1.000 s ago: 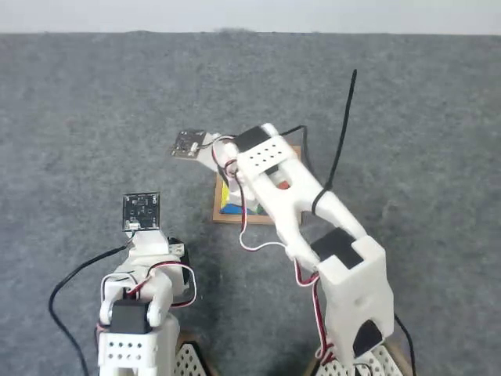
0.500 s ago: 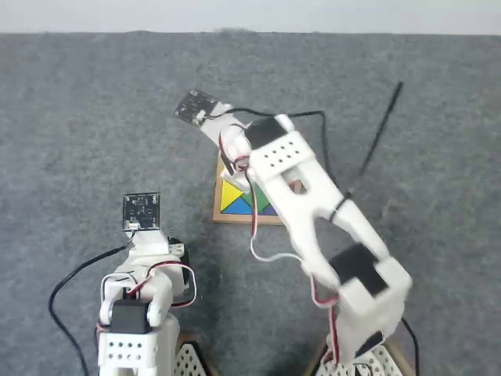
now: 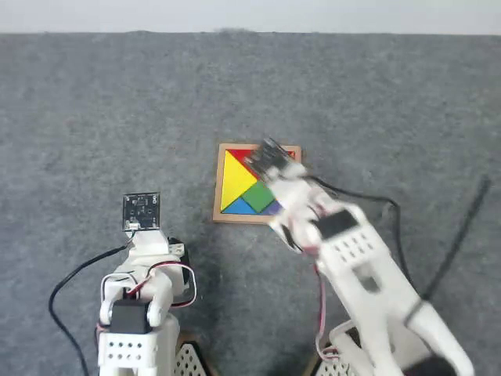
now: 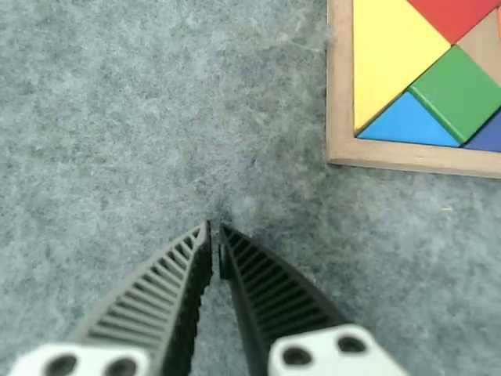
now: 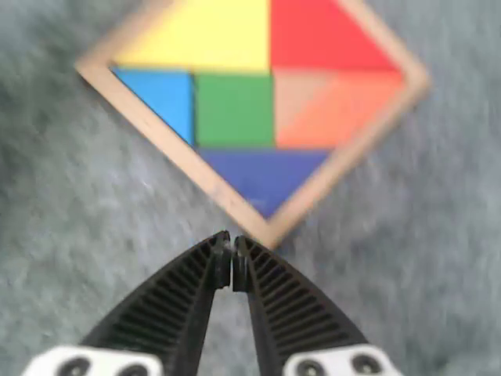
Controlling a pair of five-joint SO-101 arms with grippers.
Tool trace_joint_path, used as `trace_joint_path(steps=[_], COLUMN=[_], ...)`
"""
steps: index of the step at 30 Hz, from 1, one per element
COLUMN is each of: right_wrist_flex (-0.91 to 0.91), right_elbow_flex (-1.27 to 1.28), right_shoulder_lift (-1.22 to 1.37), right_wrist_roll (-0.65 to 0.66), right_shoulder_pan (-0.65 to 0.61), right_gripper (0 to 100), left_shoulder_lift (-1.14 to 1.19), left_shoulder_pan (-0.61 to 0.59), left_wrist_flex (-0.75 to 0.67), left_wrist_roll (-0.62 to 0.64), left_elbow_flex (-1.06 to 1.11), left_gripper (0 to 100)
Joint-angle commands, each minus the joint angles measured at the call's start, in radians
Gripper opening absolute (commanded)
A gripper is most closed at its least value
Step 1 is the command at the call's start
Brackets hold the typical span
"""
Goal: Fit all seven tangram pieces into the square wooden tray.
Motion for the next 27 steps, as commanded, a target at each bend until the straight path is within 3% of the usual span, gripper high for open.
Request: trace_joint_path(steps=[1,14,23,27], right_wrist_flex=[0.005,0.015,0.248,0.306], right_elbow_flex=[0.109,0.566,0.664,0.661], right_shoulder_lift=[-0.2,-0.768,-1.124,-1.164], right_wrist_roll=[-0.014,-0.009,-0.005,-0.005], right_shoulder_pan=[0.101,0.378,0.475,0.561], right_gripper=[1.6,1.9,2.0,2.0], left_shoulder_lift=[-0.02,-0.02,-0.02,-0.02], left_shoulder_pan=[-0.006,-0.006,-0.006,-0.006], left_wrist_flex=[0.005,0.005,0.005,0.005], left_wrist_roll=[-0.015,-0.015,-0.015,-0.015], left_elbow_flex=[-0.013,-0.013,-0.013,-0.013], left_gripper=[1,1,1,1])
